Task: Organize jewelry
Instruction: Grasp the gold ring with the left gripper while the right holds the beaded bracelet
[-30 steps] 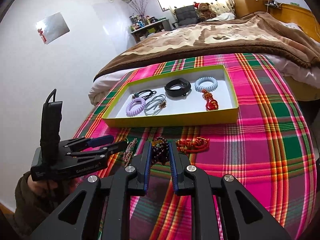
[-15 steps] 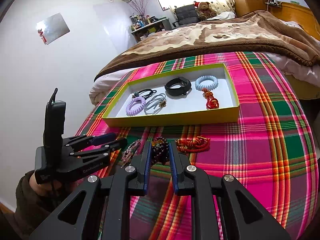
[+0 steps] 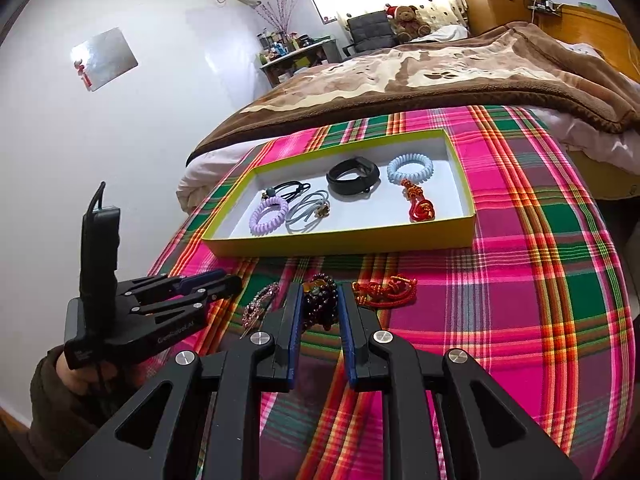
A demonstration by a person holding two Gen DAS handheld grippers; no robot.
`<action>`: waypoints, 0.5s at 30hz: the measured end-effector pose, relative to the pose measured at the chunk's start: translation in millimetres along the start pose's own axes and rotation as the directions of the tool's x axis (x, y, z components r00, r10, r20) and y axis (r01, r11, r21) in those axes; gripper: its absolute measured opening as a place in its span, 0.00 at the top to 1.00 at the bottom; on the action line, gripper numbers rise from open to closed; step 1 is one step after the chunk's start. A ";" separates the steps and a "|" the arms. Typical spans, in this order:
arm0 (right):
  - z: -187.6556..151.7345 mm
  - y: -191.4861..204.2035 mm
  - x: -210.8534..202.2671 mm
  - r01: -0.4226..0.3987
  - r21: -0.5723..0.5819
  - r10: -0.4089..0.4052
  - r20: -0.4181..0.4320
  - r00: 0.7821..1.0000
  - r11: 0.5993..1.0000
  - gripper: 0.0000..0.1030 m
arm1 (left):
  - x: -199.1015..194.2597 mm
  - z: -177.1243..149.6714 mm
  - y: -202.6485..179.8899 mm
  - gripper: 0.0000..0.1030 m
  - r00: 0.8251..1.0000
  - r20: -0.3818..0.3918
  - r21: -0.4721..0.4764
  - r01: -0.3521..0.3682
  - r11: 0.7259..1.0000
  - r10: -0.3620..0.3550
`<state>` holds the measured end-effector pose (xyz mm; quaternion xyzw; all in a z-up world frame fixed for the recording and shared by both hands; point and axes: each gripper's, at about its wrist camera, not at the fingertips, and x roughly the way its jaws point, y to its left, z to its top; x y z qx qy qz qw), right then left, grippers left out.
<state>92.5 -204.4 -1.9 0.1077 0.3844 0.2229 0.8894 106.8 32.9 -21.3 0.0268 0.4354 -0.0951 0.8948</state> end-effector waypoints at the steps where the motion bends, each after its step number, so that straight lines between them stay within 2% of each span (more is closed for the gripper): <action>1: 0.7 -0.3 0.3 0.002 0.000 -0.002 0.000 1.000 1.000 0.83 | -0.7 0.7 0.3 0.78 1.000 0.002 -0.001 0.002 1.000 -0.002; 15: 22.6 -4.4 0.8 0.034 -0.006 -0.034 0.030 0.999 0.999 0.83 | -21.2 22.8 8.4 0.78 0.998 0.058 -0.027 0.028 0.999 -0.026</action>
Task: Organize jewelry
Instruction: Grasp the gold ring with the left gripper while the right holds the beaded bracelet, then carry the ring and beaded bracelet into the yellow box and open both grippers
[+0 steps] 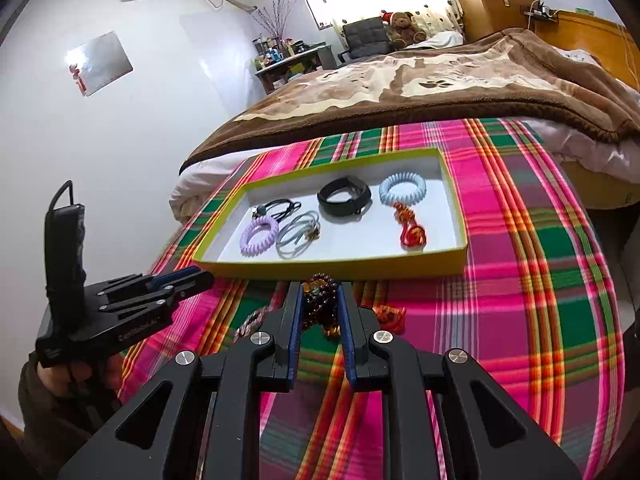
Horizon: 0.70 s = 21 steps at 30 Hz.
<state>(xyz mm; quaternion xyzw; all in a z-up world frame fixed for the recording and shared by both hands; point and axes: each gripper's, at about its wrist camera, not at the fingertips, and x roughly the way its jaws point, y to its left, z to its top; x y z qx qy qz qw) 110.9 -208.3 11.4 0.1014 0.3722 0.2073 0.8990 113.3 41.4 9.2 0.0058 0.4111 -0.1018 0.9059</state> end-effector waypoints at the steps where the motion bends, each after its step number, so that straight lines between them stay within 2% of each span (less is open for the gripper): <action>1: 3.2 -0.8 1.4 0.006 -0.002 -0.006 0.003 1.000 1.000 0.83 | 0.0 3.1 -0.7 0.78 1.000 0.003 -0.001 0.007 1.000 -0.007; 11: 36.6 -16.0 32.8 0.060 0.006 -0.060 -0.009 0.998 0.998 0.83 | 11.6 32.3 -3.5 0.78 0.999 0.019 -0.007 0.031 1.000 -0.031; 21: 50.0 -30.0 75.8 0.089 0.012 -0.088 -0.075 0.993 0.996 0.83 | 41.0 37.9 -4.9 0.78 0.997 -0.032 -0.032 0.066 0.997 -0.067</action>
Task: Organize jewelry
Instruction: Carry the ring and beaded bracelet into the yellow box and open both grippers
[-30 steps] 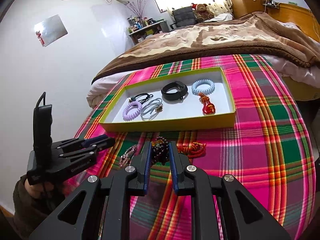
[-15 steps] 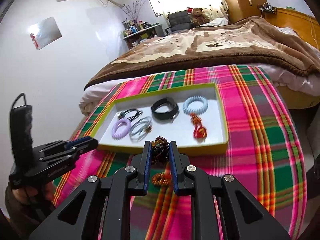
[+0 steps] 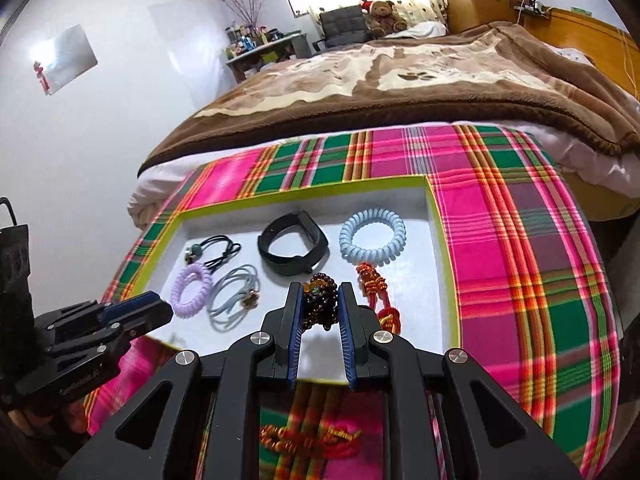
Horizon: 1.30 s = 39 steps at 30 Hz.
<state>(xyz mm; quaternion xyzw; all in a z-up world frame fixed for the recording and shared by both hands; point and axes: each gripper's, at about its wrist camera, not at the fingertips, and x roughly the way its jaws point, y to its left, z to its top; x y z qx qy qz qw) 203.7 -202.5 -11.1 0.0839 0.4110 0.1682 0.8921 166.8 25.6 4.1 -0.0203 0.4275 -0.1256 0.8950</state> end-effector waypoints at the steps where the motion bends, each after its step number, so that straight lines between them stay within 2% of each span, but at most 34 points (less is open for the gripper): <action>1: -0.1 -0.7 3.5 0.003 0.000 -0.003 -0.009 1.000 1.000 0.83 | 1.6 0.0 -0.7 0.78 1.000 -0.002 0.004 0.001 1.000 -0.001; 10: -0.5 0.1 18.6 0.013 -0.019 -0.014 -0.034 0.999 1.000 0.83 | 17.4 -2.0 -0.7 0.78 0.999 -0.048 0.012 0.009 1.000 -0.009; 24: -0.7 4.5 22.6 0.027 -0.044 -0.029 -0.028 0.999 0.999 0.82 | 18.9 -0.9 -1.9 0.78 0.999 -0.053 0.006 -0.002 1.000 0.002; 39: -1.1 5.8 22.6 0.032 -0.053 -0.033 -0.023 0.999 0.998 0.81 | 19.4 -0.7 -0.2 0.71 0.998 -0.057 -0.005 -0.019 1.000 0.019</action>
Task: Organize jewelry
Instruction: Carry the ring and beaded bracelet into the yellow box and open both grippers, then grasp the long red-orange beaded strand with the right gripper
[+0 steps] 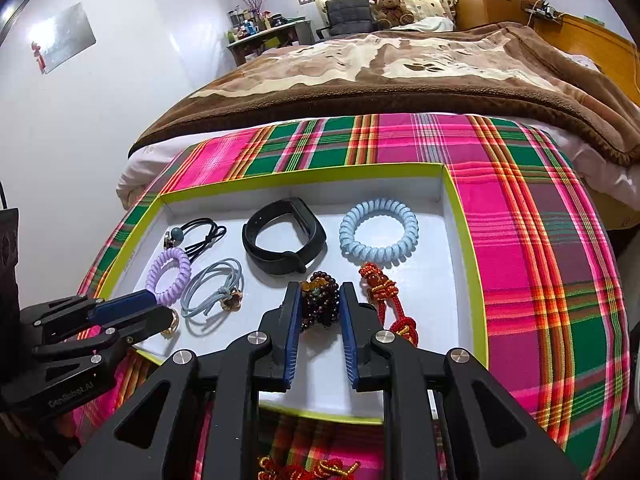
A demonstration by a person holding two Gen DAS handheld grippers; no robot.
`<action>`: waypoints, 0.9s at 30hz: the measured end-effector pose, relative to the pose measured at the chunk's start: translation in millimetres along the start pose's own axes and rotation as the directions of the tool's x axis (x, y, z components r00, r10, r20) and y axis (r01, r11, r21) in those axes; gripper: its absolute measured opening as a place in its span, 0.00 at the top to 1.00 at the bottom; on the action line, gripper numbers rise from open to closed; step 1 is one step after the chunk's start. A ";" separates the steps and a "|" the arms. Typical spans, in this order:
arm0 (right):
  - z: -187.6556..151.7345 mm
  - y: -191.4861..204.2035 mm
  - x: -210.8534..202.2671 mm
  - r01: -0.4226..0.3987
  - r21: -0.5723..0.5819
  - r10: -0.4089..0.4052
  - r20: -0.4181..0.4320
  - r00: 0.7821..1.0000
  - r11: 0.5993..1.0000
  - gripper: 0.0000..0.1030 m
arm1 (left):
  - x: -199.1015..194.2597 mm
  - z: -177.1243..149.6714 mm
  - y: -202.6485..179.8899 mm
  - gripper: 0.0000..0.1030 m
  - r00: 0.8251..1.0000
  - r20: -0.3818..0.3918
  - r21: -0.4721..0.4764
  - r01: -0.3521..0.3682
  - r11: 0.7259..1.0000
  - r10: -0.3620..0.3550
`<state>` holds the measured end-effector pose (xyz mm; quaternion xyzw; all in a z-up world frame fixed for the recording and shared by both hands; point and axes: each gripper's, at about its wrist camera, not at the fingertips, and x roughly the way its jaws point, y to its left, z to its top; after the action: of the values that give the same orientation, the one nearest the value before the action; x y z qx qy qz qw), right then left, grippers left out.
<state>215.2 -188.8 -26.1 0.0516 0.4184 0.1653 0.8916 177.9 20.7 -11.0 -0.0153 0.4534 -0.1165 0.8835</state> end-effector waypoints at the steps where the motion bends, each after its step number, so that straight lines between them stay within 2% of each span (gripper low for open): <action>1: -0.1 0.5 -1.2 0.000 0.000 0.000 0.004 1.000 1.000 0.80 | -0.8 -0.2 0.1 0.70 1.000 0.001 -0.002 0.002 1.000 -0.002; 2: 1.0 0.2 -2.3 -0.001 0.001 0.001 0.008 1.000 1.000 0.79 | -1.8 -0.4 -0.2 0.69 1.000 0.002 -0.002 0.006 1.000 -0.006; 4: 1.7 1.1 -4.7 0.000 0.000 0.000 0.013 1.000 1.000 0.64 | -3.6 -1.2 -0.2 0.68 1.000 0.005 -0.003 0.005 1.000 -0.005; 5: 1.6 1.9 -6.1 0.002 -0.002 -0.002 0.016 1.000 1.000 0.64 | -5.1 -1.3 -0.3 0.68 1.000 0.008 -0.005 0.006 1.000 -0.006; 20: -18.9 0.6 -57.5 -0.031 -0.031 0.034 0.072 0.997 0.999 0.63 | -48.2 -21.6 -6.5 0.59 0.997 0.066 -0.010 0.046 0.999 -0.045; 27: -40.9 -4.5 -64.6 -0.021 -0.109 0.024 0.029 0.999 0.994 0.63 | -58.5 -46.0 -13.8 0.59 0.996 0.067 -0.020 0.064 0.998 -0.063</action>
<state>146.6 -216.7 -6.4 0.0102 0.3947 0.1971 0.8974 105.4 23.8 10.4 -0.0431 0.4246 -0.1389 0.8936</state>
